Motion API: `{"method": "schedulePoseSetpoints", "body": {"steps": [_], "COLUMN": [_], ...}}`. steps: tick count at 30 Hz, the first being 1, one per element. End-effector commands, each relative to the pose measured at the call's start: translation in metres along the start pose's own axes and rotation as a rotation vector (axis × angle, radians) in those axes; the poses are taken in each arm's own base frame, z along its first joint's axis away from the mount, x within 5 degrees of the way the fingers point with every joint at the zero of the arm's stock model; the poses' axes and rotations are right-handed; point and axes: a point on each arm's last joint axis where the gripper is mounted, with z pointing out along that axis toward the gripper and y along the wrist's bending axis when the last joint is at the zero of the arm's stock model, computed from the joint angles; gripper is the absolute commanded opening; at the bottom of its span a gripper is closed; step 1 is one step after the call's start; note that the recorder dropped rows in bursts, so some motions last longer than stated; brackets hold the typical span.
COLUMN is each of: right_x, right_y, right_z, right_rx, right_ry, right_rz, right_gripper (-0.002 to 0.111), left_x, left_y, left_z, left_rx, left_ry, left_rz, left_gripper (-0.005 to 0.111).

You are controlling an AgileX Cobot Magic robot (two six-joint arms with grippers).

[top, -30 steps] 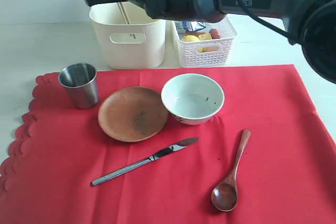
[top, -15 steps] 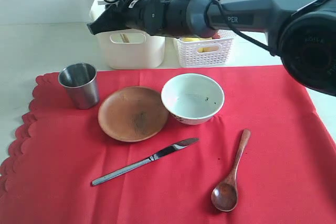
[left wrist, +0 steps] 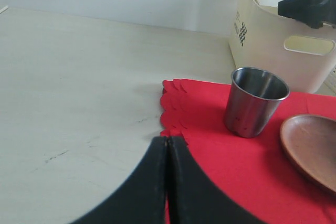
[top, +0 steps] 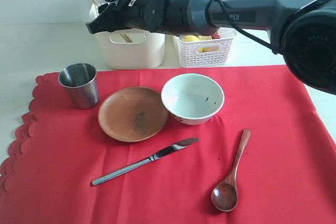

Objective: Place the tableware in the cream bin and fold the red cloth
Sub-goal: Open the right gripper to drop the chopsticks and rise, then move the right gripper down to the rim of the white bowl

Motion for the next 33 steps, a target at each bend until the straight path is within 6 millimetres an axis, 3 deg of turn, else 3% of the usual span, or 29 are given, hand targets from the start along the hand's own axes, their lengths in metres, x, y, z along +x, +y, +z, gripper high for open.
{"method": "schedulePoseSetpoints", "body": {"steps": [1,11,19,24,33], "right_x": [-0.028,-0.099,-0.136,-0.143,-0.137], "right_y": [-0.001,0.001,0.008,0.003,-0.014], "right_z": [-0.015,-0.075,-0.135,-0.165,-0.2], "right_rx": [-0.003,-0.072,-0.201,-0.173,-0.012], "right_ry": [-0.054,-0.112,-0.018,0.111,0.364], "right_rz": [-0.006,-0.009,-0.036,-0.023,-0.088], "right_gripper": [0.057,0.057,0.054,0.054,0.054], "left_x": [0.0,0.0,0.0,0.0,0.0], "left_y": [0.0,0.0,0.0,0.0,0.0], "left_z": [0.0,0.0,0.0,0.0,0.0], "left_rx": [0.003,0.003,0.003,0.003,0.003], "left_ry": [-0.007,-0.007,-0.007,-0.007,-0.007], "left_rz": [-0.007,-0.007,-0.007,-0.007,-0.007], "left_gripper": [0.0,0.0,0.0,0.0,0.0]}}
